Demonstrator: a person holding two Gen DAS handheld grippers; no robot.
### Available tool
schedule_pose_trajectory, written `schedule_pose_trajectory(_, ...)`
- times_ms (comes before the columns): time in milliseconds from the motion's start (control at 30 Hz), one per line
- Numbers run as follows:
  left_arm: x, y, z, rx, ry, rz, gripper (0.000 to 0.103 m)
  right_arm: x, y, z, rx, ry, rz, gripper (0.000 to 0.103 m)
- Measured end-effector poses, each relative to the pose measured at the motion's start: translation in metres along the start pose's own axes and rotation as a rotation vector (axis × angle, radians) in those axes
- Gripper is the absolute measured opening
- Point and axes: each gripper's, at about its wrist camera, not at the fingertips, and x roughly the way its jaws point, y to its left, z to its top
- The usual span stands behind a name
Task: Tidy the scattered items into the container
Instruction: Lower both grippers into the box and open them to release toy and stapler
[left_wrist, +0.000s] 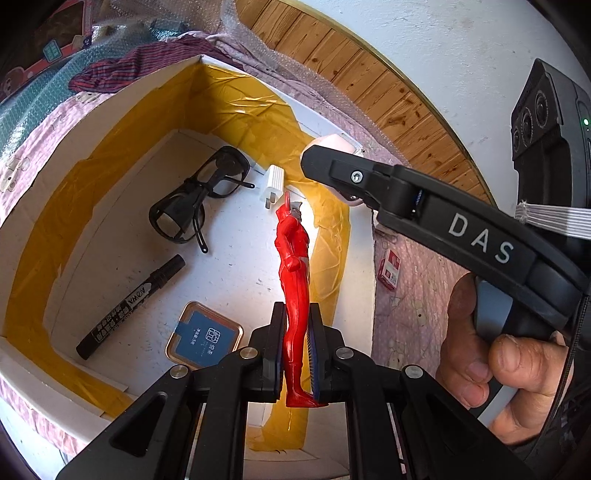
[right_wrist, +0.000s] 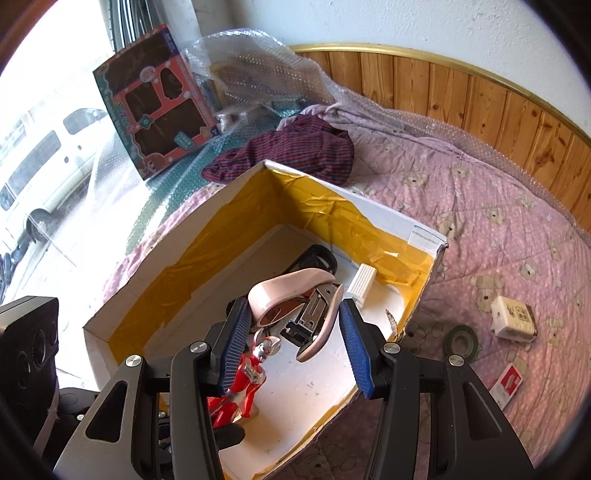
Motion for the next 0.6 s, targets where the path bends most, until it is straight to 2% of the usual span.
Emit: schedule_pose_trajectory(600,0.022,-0.006,0.006,0.01,0.034,0.047,0.011,0.034,-0.01,-0.005,-0.067,0.076,-0.039,0.053)
